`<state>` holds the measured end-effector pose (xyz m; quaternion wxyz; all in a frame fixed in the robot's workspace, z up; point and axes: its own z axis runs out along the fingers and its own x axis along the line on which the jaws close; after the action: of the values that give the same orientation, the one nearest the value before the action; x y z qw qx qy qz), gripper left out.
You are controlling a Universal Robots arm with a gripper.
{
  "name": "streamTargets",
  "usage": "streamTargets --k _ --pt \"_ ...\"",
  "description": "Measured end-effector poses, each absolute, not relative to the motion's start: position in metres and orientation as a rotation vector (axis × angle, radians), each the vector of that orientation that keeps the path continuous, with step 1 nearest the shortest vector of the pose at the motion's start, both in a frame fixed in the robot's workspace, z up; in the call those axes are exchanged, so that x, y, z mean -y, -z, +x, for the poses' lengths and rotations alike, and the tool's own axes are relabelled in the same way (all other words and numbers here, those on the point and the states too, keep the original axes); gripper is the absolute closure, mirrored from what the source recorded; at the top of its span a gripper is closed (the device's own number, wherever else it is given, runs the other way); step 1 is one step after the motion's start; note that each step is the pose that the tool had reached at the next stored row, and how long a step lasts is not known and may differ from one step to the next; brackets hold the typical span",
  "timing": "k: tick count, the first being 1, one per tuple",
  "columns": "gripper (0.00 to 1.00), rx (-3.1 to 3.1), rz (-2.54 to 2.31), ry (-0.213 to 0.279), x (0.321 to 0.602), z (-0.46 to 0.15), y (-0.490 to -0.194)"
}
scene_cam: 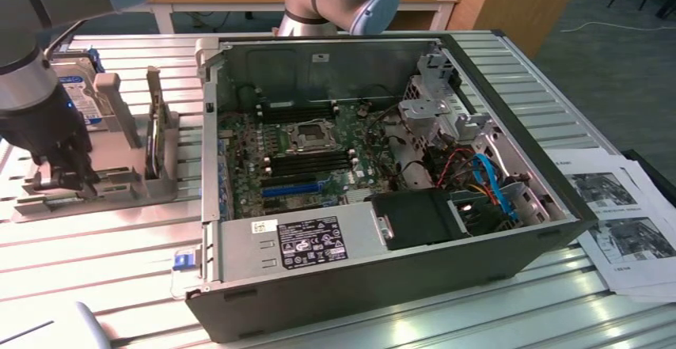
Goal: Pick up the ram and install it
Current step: 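Pick up the ram and move it above insertion slot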
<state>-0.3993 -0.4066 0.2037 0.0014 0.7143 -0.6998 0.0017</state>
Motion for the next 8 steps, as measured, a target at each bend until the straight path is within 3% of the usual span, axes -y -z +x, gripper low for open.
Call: streamTargets --k 8 --pt "0.7 2.197 2.242 -0.005 0.4066 -0.3992 -0.1993"
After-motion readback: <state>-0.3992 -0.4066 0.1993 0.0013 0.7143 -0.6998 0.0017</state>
